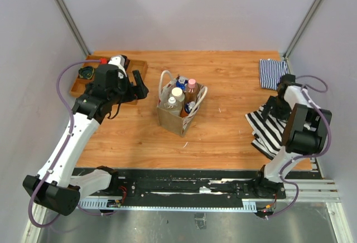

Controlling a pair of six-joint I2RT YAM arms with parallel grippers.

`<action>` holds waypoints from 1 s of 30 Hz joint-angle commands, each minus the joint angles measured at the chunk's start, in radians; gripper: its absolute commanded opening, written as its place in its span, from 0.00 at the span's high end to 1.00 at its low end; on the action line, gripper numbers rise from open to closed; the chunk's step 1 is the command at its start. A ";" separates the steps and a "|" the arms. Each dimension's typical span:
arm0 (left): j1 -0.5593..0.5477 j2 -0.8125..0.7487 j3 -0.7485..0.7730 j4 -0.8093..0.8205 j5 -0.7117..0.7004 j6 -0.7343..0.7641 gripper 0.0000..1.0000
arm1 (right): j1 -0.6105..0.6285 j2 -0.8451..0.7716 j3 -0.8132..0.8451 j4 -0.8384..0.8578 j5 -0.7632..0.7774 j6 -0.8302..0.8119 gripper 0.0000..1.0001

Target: Take the personal care products out of the canvas bag

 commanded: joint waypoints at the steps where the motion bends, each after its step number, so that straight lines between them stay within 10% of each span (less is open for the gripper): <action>1: 0.000 0.003 0.015 0.023 0.025 -0.001 0.00 | 0.214 -0.178 0.051 -0.030 0.152 -0.021 0.02; 14: 0.000 0.009 0.026 0.022 0.022 0.026 0.00 | 0.274 -0.235 -0.167 0.051 -0.308 0.030 0.02; 30: 0.000 0.008 0.047 0.013 0.012 0.040 0.00 | 0.223 -0.258 -0.186 -0.001 -0.041 0.017 0.02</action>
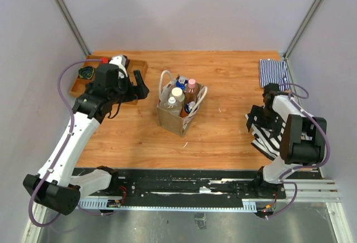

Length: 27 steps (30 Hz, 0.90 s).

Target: Take the personal care products out of the canvas bag

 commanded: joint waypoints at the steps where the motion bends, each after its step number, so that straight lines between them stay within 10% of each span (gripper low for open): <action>1: 0.001 0.007 0.053 0.013 -0.004 0.019 0.00 | 0.048 -0.134 0.036 0.002 0.081 -0.001 0.02; 12: -0.001 0.026 0.013 0.120 0.083 -0.072 0.10 | 0.539 -0.339 0.484 0.251 0.213 -0.272 0.01; 15: -0.033 0.033 -0.006 0.184 0.162 -0.088 0.35 | 0.556 -0.224 0.644 0.214 0.085 -0.293 0.43; 17: -0.090 0.064 0.005 0.196 0.150 -0.088 0.52 | 0.569 -0.137 0.729 0.194 -0.019 -0.298 0.51; 20: -0.162 0.129 0.026 0.189 0.128 -0.087 0.64 | 0.613 0.002 0.836 0.149 -0.102 -0.317 0.36; 27: -0.225 0.172 -0.003 0.213 0.079 -0.080 0.48 | 0.692 0.184 0.967 0.089 -0.111 -0.343 0.20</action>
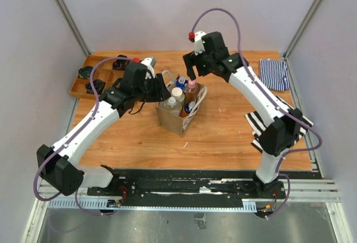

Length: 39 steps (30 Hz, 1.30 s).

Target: Take the personal care products out of the canvas bag

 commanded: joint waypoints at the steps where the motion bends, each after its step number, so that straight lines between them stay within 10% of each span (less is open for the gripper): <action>1: -0.029 -0.011 -0.028 0.063 -0.034 0.014 0.50 | 0.042 0.050 0.081 -0.078 -0.046 -0.029 0.19; 25: -0.170 0.225 0.036 0.002 -0.258 0.099 0.55 | 0.053 0.110 -0.029 -0.056 -0.062 0.015 0.21; 31: -0.174 0.232 0.062 -0.025 -0.302 0.100 0.99 | 0.052 0.152 -0.005 -0.066 -0.088 0.025 0.40; 35: -0.174 0.220 0.090 -0.061 -0.341 0.107 0.98 | 0.054 0.165 -0.003 -0.080 -0.101 0.032 0.39; 39: -0.174 0.209 0.119 -0.089 -0.341 0.109 0.64 | 0.060 0.159 -0.013 -0.086 -0.097 0.032 0.38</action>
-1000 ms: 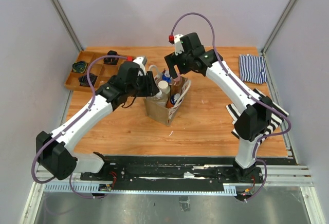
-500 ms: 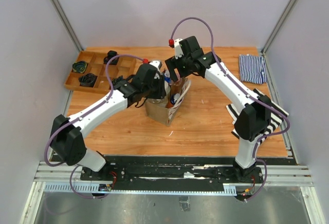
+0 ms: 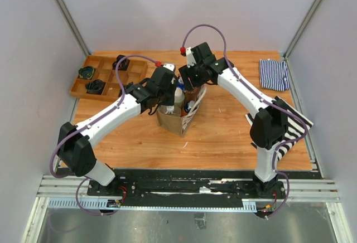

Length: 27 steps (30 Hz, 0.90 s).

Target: Take the personal care products out of the canvas bag

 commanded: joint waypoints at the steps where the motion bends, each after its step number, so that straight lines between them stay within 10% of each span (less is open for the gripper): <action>1: -0.007 -0.024 0.050 -0.061 -0.020 0.006 0.59 | 0.020 -0.003 0.018 -0.032 -0.004 0.011 0.41; 11: -0.013 -0.097 0.050 -0.069 0.023 -0.001 0.28 | 0.026 0.002 0.035 -0.039 0.014 0.006 0.45; 27: -0.029 -0.010 0.068 -0.141 0.070 0.011 0.52 | 0.036 -0.019 0.040 -0.072 0.006 0.010 0.47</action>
